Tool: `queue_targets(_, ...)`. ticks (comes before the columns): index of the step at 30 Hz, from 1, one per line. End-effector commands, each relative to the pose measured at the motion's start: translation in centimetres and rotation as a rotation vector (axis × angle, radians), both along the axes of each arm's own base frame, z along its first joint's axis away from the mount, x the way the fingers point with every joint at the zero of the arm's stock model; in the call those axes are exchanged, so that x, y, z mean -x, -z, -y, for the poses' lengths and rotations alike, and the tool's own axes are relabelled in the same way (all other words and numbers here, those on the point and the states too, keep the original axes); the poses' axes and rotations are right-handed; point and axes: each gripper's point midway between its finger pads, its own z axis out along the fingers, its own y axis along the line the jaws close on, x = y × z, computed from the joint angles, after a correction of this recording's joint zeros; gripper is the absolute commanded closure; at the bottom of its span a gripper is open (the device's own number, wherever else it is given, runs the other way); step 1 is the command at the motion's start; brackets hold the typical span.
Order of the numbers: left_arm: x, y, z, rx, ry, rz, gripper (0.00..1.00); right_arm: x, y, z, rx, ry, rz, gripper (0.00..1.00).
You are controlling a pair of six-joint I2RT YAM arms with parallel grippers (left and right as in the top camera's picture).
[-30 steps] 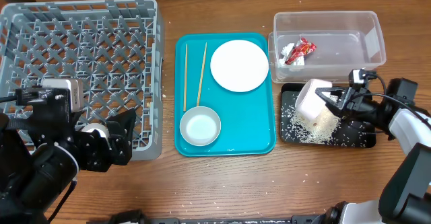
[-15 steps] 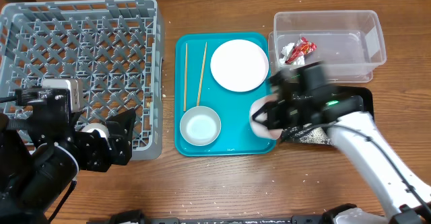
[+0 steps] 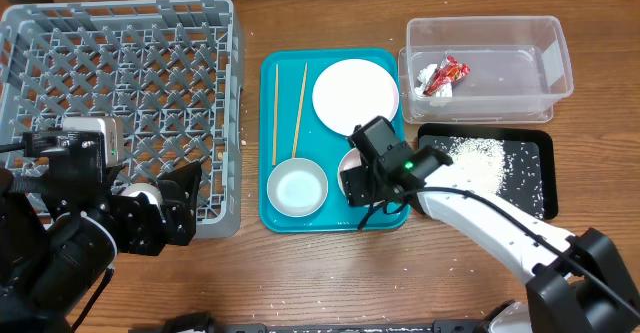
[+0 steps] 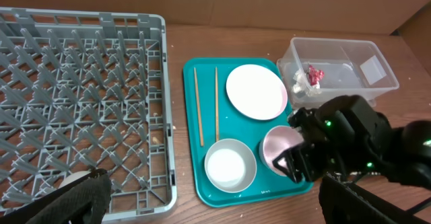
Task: Sort waste into correct bins and load items into the dishwasher
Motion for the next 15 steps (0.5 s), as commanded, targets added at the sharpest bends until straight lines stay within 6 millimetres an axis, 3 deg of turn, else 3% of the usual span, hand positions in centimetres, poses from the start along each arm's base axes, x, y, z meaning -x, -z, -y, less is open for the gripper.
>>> queue_targets(1,0.1,-0.1,0.1,-0.02,0.017,0.012,0.0,-2.2,-7.8,-1.2,-0.085,0.018,0.13,0.27)
queue_targets(4,0.1,-0.1,0.1,-0.02,0.017,0.012,0.0,-2.0,-13.6,-1.1,-0.13,0.019,0.189,0.26)
queue_targets(5,0.1,-0.1,0.1,-0.02,0.017,0.012,0.0,-2.0,-15.6,-1.1,-0.152,0.019,0.219,0.09)
queue_targets(6,0.1,-0.1,0.1,-0.02,0.017,0.012,0.0,-2.0,-17.6,-1.1,-0.179,0.019,0.254,0.0)
queue_targets(8,0.1,-0.1,0.1,-0.02,0.017,0.012,0.0,-2.1,-21.3,-1.1,-0.234,0.021,0.331,0.0)
queue_targets(11,0.1,-0.1,0.1,-0.02,0.017,0.012,0.0,-3.2,-25.2,1.0,-0.189,0.032,0.505,0.0)
queue_targets(15,0.1,-0.1,0.1,-0.02,0.017,0.012,0.0,-4.1,-28.9,6.5,-0.107,0.19,0.67,0.0)
